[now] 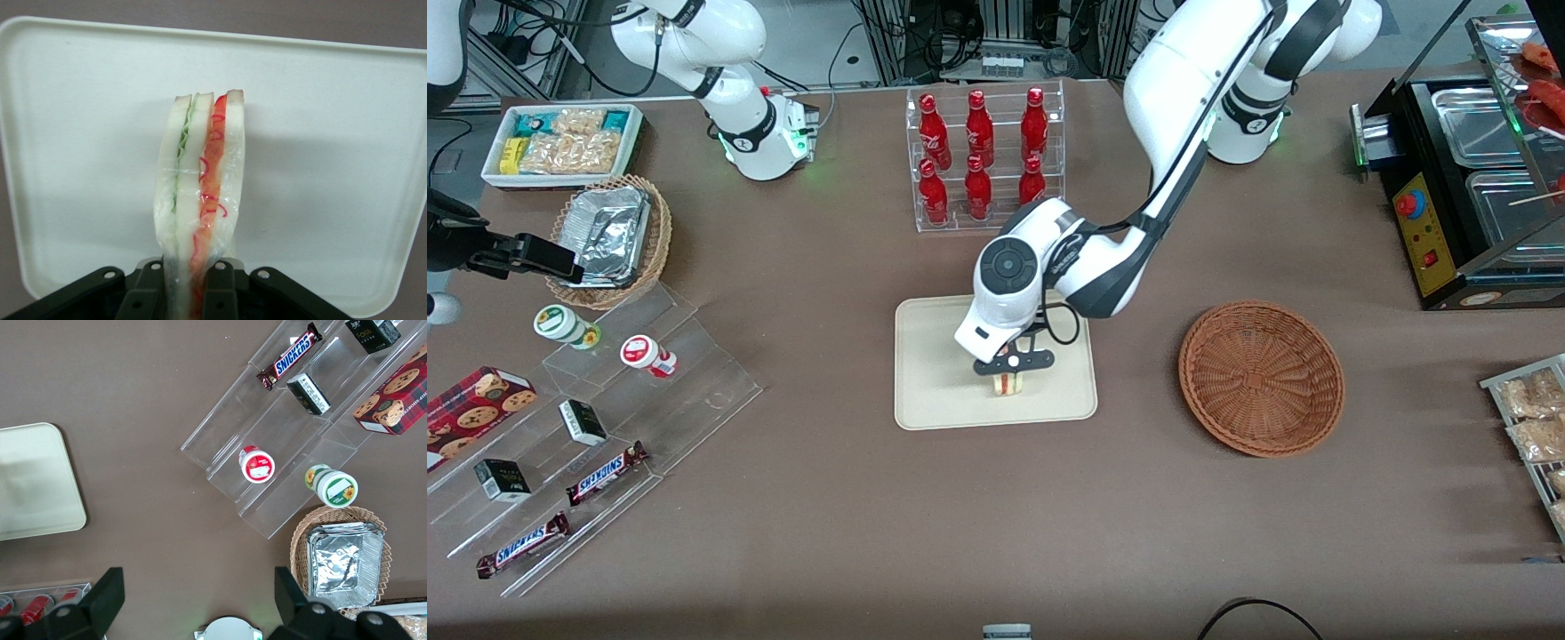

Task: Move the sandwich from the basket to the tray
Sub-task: 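Carry the held sandwich with the left gripper over the cream tray, then lower the sandwich onto the tray and open the left gripper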

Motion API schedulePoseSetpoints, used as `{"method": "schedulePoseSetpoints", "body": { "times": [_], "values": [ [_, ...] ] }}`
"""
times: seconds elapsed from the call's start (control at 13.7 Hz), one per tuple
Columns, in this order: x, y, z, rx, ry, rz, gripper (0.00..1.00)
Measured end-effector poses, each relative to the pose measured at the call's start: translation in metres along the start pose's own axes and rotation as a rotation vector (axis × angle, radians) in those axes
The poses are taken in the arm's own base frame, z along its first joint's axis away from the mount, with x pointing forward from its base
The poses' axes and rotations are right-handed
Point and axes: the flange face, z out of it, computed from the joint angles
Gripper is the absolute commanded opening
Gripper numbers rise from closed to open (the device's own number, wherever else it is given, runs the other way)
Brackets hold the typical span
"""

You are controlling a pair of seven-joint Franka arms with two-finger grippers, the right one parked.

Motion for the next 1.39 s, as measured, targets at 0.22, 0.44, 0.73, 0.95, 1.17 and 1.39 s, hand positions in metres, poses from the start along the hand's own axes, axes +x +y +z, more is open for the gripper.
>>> {"method": "schedulePoseSetpoints", "body": {
  "times": [0.22, 0.44, 0.73, 0.95, 1.17, 1.39],
  "values": [
    [-0.011, 0.023, 0.015, -0.004, -0.002, -0.010, 0.00],
    [-0.013, 0.026, 0.018, 0.000, -0.002, -0.019, 0.00],
    [-0.008, 0.021, 0.021, 0.026, 0.004, -0.020, 0.00],
    [-0.008, 0.019, 0.023, 0.040, 0.000, -0.023, 0.00],
    [-0.007, 0.018, 0.030, 0.048, -0.006, -0.062, 0.12],
    [-0.007, 0.018, 0.036, 0.054, -0.009, -0.069, 1.00]
  ]
}}
